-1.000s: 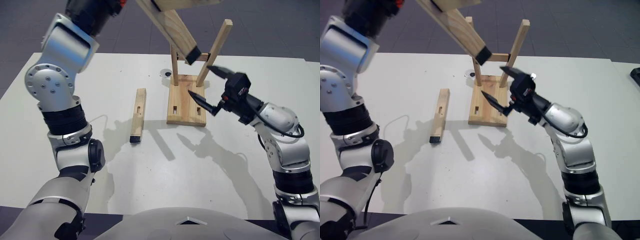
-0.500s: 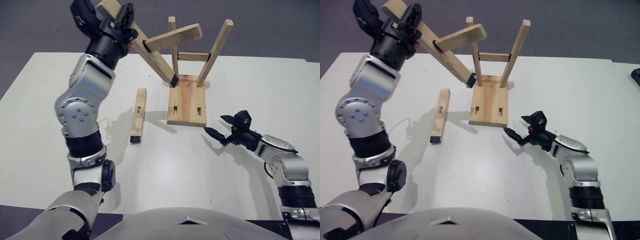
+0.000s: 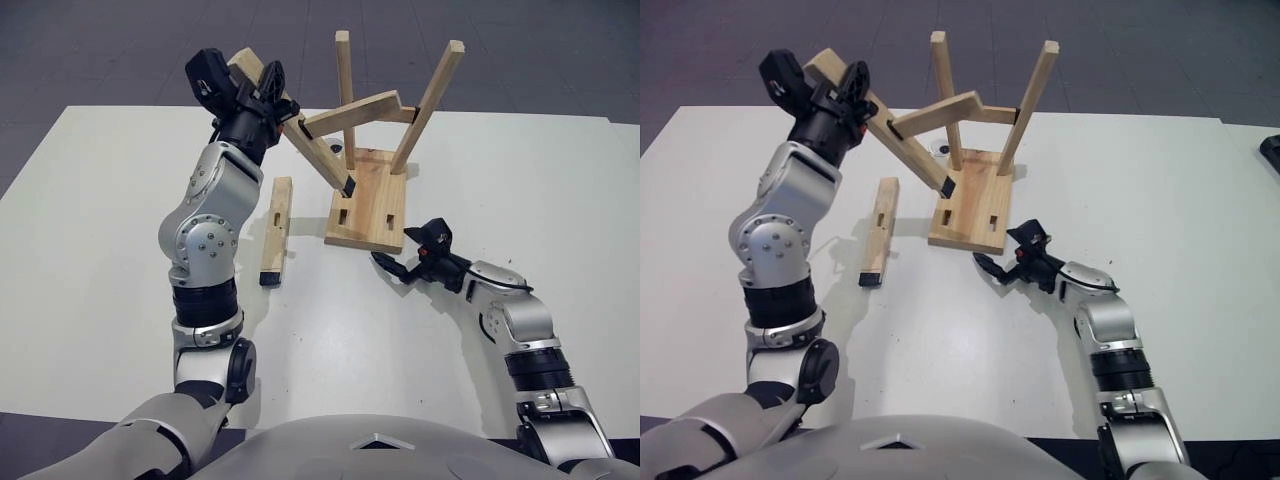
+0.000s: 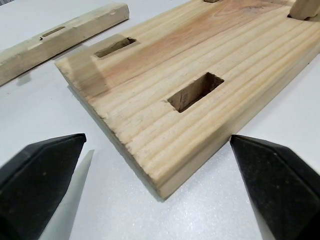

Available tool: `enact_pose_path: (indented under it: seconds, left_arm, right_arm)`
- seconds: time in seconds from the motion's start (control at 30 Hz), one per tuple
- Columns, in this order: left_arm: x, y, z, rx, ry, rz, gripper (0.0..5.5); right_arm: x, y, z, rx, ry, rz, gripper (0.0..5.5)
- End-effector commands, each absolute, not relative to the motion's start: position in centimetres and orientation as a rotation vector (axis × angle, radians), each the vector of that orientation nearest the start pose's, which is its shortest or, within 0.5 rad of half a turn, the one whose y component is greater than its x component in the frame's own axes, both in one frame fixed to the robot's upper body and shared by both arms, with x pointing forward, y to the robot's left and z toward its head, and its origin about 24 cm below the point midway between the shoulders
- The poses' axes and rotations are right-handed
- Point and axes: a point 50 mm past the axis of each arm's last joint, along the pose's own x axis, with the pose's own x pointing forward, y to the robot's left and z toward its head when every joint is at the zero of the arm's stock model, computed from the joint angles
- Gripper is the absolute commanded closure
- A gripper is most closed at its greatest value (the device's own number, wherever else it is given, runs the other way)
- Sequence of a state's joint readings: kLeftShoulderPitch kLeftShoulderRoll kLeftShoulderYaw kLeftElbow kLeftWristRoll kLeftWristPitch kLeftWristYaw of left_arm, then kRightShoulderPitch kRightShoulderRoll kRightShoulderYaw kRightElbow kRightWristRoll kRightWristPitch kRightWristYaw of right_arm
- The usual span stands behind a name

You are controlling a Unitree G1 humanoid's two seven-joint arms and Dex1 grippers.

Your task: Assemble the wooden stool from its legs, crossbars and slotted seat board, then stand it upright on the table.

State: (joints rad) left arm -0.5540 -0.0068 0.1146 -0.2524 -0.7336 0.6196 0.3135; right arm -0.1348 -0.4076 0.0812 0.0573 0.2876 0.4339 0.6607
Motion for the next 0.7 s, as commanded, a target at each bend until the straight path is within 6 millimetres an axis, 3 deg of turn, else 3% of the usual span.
enact_pose_path:
  seconds: [0.03,0.7]
  left_arm:
    - [31.0,10.6,18.2,-0.539,-0.044,-0.189,4.46]
    - [31.0,10.5,14.1,-0.386,0.011,-0.136,4.46]
  right_arm:
    - [25.8,-17.4,3.2,-0.011,0.440,0.714,0.10]
    - [26.2,-17.3,3.3,-0.005,0.422,0.655,0.10]
